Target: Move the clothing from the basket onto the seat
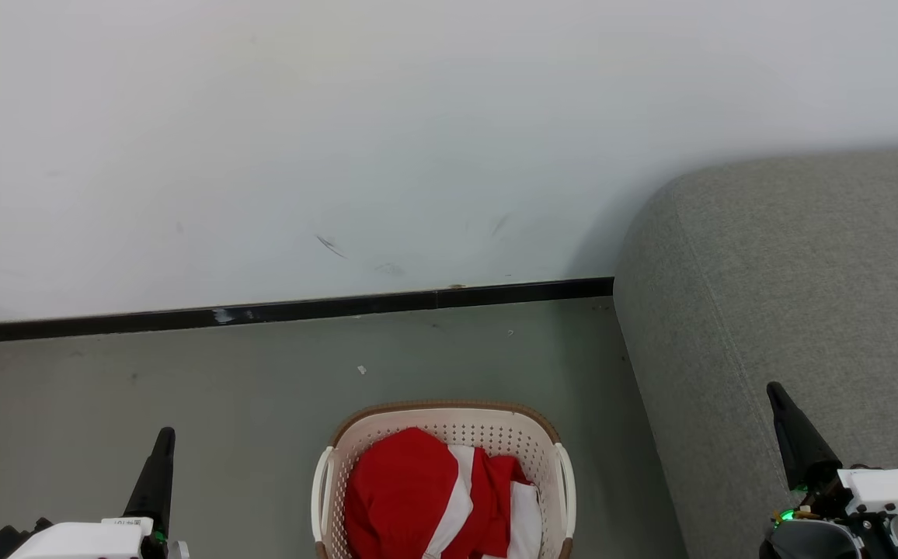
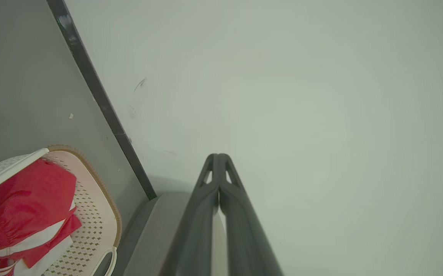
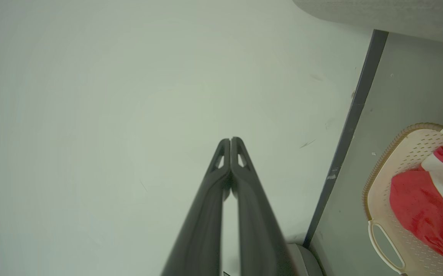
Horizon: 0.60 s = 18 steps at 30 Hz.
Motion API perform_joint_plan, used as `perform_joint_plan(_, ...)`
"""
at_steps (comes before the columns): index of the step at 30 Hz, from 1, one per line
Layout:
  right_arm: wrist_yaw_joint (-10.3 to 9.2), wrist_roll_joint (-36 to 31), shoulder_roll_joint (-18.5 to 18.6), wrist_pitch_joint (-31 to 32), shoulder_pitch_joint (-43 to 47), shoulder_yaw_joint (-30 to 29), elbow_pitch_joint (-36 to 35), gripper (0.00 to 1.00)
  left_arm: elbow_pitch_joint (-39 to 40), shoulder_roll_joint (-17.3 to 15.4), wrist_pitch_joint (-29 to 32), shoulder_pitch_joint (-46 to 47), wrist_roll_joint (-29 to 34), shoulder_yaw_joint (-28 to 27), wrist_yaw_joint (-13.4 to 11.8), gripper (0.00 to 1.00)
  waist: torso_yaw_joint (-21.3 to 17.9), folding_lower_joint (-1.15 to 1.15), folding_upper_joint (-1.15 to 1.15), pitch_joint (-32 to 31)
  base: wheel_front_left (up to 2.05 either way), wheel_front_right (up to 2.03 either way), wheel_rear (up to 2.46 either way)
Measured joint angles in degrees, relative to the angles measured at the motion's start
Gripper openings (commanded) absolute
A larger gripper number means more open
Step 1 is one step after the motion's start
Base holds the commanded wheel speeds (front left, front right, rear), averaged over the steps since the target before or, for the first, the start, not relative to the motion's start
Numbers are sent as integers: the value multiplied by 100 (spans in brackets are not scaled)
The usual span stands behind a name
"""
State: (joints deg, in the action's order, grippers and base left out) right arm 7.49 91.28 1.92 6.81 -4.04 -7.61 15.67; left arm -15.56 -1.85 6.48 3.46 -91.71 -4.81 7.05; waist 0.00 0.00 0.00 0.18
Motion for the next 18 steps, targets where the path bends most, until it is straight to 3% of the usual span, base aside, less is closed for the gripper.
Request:
perform_joint_plan(9,0,0,0,0,0,0,0,0,0,0,0,0,0,0,0,0,0,0,0,0,0,0,0)
perform_joint_plan(10,0,0,0,0,0,0,0,100,0,0,0,0,0,0,0,100,0,0,0,0,0,0,0)
perform_joint_plan(18,0,-9,-164,0,380,47,337,100,-348,199,-1,-325,2,63,-20,100,-2,0,0,2,0,0,0)
